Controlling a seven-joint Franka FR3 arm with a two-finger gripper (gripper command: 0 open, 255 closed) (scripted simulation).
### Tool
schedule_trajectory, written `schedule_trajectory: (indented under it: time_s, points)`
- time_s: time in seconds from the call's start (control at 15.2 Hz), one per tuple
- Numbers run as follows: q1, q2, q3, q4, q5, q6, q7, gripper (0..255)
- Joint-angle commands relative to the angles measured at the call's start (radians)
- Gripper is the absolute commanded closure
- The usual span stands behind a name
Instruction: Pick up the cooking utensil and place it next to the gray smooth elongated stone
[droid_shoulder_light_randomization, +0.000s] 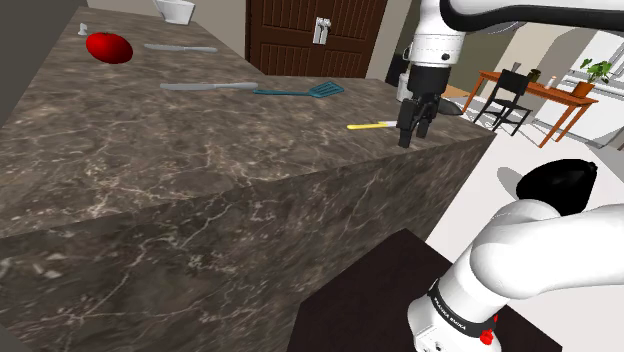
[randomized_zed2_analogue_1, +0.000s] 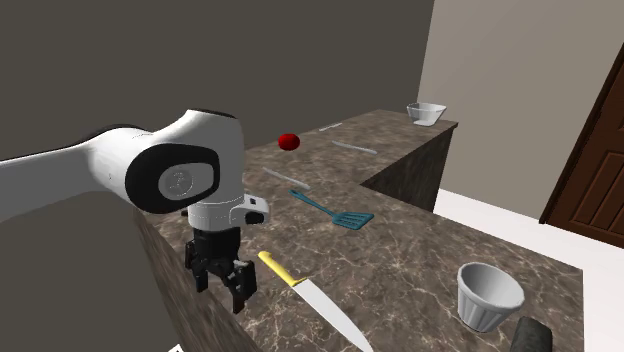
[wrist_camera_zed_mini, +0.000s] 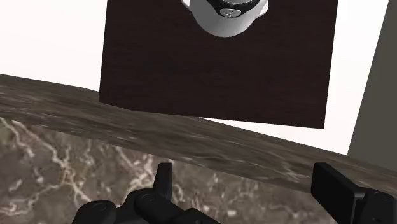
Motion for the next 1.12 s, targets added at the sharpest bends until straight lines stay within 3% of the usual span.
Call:
schedule_trajectory:
  time_s: [0.0,0.53,1.06]
  points:
    - [0.0,0.0,0.0,0.0,0.0,0.0,0.0,0]
    - [0.065,0.268,-0.115,0.183,-0.096,0.133,-0.347,0]
    - [0.126,0.546,-0.18,0.433,-0.099,0.217,-0.678,0]
